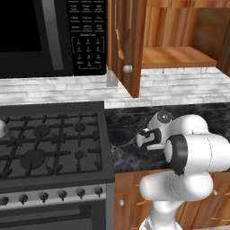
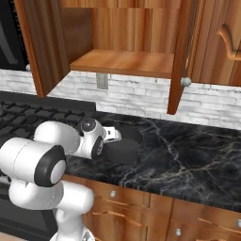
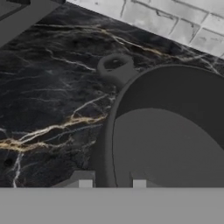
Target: Pick the kettle from the cabinet and place it on a stove burner. Then pick the pot from the counter and place it on another stove burner. Finally, turn both burners on.
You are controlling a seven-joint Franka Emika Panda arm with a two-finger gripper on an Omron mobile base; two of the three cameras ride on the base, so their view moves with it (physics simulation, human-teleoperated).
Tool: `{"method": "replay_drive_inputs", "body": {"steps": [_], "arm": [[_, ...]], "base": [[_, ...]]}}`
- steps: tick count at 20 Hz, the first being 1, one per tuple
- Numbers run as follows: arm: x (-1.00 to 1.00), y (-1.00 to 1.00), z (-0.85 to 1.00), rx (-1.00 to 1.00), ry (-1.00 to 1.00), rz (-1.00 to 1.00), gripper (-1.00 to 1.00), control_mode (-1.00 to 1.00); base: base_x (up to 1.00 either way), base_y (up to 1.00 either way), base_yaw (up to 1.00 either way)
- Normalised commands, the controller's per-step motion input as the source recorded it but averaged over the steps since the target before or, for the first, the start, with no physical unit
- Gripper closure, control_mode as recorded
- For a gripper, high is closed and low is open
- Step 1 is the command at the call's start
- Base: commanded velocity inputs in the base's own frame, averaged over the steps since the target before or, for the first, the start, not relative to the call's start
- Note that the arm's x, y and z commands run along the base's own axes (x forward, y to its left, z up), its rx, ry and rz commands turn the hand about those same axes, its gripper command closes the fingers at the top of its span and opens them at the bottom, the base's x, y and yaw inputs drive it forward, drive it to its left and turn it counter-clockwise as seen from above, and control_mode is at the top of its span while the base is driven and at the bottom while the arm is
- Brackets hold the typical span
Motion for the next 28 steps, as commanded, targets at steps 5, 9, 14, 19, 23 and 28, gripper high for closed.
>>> {"method": "replay_drive_inputs", "body": {"steps": [5,9,14,19,23,28], "arm": [[-0.19,-0.17,0.26,0.00,0.00,-0.05,1.00,-1.00],[-0.34,-0.10,0.33,0.00,0.00,-0.04,1.00,-1.00],[-0.40,-0.02,0.47,0.00,0.00,-0.01,1.00,-1.00],[-0.45,0.00,0.57,0.00,0.00,0.00,1.00,-1.00],[-0.44,0.00,0.45,0.00,0.00,0.00,1.00,-1.00],[-0.50,0.00,0.47,0.00,0.00,0.00,1.00,-1.00]], "base": [[0.00,0.00,0.00],[0.00,0.00,0.00],[0.00,0.00,0.00],[0.00,0.00,0.00],[0.00,0.00,0.00],[0.00,0.00,0.00]]}}
